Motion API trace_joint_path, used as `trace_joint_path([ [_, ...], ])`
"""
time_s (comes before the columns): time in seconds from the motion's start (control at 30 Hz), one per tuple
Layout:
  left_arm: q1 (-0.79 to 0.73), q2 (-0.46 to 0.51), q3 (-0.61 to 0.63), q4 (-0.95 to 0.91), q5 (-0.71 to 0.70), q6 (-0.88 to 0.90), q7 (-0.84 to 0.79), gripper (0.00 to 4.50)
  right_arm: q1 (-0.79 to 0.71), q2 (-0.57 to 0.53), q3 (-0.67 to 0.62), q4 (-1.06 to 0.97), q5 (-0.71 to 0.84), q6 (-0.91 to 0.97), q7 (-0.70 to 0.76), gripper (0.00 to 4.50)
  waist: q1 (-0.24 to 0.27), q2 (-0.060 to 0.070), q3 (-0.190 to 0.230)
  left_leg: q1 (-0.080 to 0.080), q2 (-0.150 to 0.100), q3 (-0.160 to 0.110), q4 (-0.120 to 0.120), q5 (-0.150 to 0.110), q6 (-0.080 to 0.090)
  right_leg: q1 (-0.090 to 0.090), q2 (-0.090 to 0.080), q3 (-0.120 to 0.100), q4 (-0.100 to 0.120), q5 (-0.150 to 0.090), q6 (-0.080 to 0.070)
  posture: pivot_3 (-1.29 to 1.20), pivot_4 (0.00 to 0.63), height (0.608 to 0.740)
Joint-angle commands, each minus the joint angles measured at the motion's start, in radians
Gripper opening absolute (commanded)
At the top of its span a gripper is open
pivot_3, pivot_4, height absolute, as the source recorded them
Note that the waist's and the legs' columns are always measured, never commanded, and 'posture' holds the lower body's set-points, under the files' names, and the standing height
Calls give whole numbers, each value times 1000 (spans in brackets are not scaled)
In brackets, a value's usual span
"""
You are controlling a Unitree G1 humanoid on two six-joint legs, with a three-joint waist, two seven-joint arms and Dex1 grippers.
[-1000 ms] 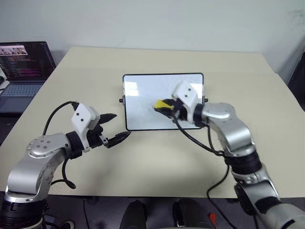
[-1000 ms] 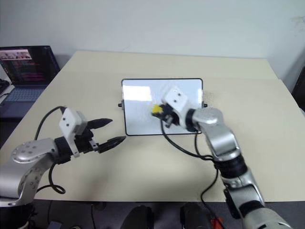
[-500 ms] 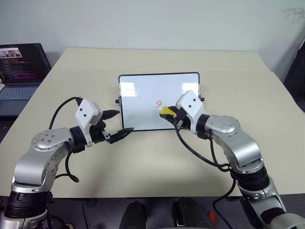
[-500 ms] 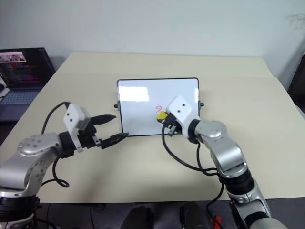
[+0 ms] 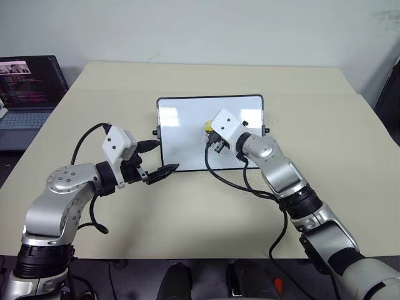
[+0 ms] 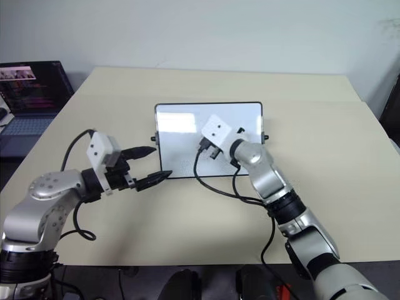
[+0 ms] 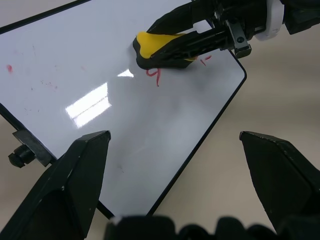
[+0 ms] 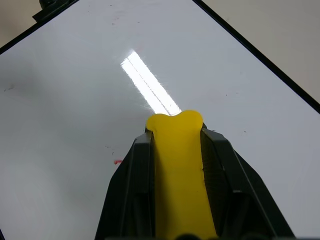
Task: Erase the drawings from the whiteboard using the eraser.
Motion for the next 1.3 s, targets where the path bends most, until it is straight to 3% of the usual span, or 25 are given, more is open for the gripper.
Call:
trace_joint_path([
  [0.03,-16,0,8,-21,-8,-15,-2,4500,44,-59,81,-23,-32,8,123,959,1,0,0,0,0,0,0,0,0,0,0,0,0,0,0,0,150,740],
  [0.1,-18,0,7,-19,-8,-15,-2,4500,53,-68,96,-28,-44,6,138,959,1,0,0,1,0,-1,0,0,0,1,0,-1,1,0,0,0,150,740],
  [0.37,-18,0,4,-18,-8,-14,-4,4500,-29,-48,-8,95,-115,-90,-75,959,0,0,0,4,0,0,2,2,1,1,1,0,5,0,2,0,150,740],
  [0.7,-13,-3,8,-26,-14,-9,1,4500,55,-88,94,7,-108,-13,183,959,2,-1,-1,4,0,0,2,3,1,2,1,0,4,0,2,0,150,740],
  [0.77,-13,-4,8,-24,-14,-9,1,4500,58,-88,97,3,-119,-15,189,959,2,-1,-1,5,0,0,2,3,1,2,1,0,5,0,2,0,150,740],
  [0.87,-9,-5,9,-30,-16,-6,4,4500,-2,-63,34,74,-164,-77,30,959,-1,-1,-1,5,0,0,2,3,1,2,1,0,5,0,2,0,150,740],
  [0.97,-5,-5,10,-36,-18,-2,5,4500,-33,-68,16,111,-176,-114,-26,959,0,-1,-1,6,0,0,2,4,1,2,1,0,5,1,2,0,150,740],
  [1.3,4,-8,10,-51,-26,8,13,4500,43,-66,88,13,-139,-56,189,959,2,-2,-1,5,0,0,1,4,1,2,1,1,4,1,2,0,150,740],
])
